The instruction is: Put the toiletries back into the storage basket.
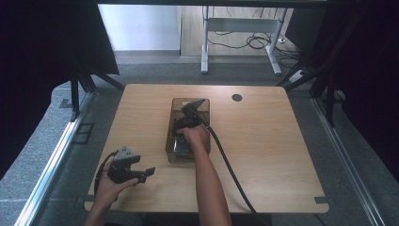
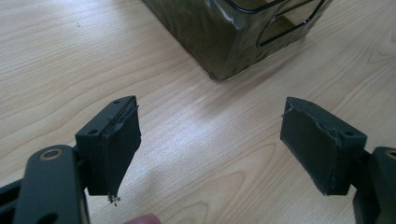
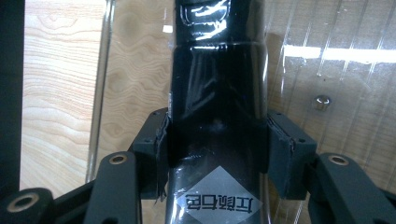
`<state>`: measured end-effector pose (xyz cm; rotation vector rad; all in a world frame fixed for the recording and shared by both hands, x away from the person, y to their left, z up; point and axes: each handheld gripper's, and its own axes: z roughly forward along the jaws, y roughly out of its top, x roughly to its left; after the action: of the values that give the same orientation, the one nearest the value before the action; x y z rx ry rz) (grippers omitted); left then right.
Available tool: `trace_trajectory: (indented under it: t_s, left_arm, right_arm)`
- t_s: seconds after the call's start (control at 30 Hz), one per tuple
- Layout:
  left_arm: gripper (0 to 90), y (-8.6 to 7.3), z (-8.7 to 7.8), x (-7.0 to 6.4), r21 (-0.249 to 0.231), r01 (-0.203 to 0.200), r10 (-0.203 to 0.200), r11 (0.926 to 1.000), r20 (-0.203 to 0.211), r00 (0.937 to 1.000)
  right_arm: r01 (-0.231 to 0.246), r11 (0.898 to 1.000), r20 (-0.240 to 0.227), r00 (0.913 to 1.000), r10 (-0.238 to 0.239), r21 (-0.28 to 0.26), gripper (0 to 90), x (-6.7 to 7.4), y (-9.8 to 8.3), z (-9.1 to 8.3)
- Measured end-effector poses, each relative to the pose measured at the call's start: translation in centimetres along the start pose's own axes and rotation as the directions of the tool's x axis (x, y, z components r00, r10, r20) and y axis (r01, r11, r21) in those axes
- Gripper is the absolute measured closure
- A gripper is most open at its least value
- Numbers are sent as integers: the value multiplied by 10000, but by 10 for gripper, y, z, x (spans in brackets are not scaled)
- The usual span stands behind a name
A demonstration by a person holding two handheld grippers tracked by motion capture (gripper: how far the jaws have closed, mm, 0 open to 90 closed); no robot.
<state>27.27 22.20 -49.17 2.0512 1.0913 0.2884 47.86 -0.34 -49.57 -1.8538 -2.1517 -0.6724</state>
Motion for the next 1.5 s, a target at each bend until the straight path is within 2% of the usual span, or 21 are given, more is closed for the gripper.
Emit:
trace_trajectory:
  t_s: [0.27,0.37,0.47,0.57,0.67,0.83,1.03,1.1,1.23,1.37,1.47,1.5]
  left_arm:
    - [205,0,1,0,31,-7,7,10000,-7,10000]
    - [204,0,1,-1,0,75,-75,10000,-20,10000]
    - [204,1,3,-3,69,-32,32,10000,27,10000]
    - [204,1,5,-4,109,-52,51,9999,45,10000]
    - [204,1,5,-4,87,-66,66,9999,51,10000]
    - [204,1,4,-4,71,-22,21,10000,11,10000]
    - [204,1,5,-4,148,-60,61,9999,-63,10000]
    - [205,1,5,-5,121,-79,80,9999,-89,9999]
    - [204,1,6,-4,181,-91,94,9998,-138,9999]
    - [204,1,7,-6,246,-159,163,9996,-183,9997]
    - [205,0,8,-7,310,-196,203,9993,-249,9995]
    - [205,0,8,-7,297,-207,214,9993,-245,9995]
  right_arm:
    - [-226,9997,-17,9997,226,-8,457,-1,-2,5]
    - [-245,9997,221,9995,246,-49,449,-1,-2,7]
    - [-283,9996,379,9989,283,-13,430,-2,-3,9]
    - [-327,9994,259,9991,330,-107,401,0,-2,6]
    - [-242,9994,389,9989,251,-253,387,2,-2,-2]
    - [291,9984,603,9978,-261,-487,388,1,-1,-20]
    - [1199,9897,610,9915,-1153,-781,387,0,-6,-40]
    - [1635,9830,647,9853,-1584,-835,386,0,-9,-45]
    - [2609,9617,576,9648,-2567,-841,372,-1,-17,-53]
    - [3017,9482,272,9534,-3005,-997,369,-5,-24,-60]
    - [3615,9265,352,9323,-3599,-1041,368,-7,-30,-68]
    - [3871,9158,457,9221,-3843,-1074,368,-8,-33,-71]
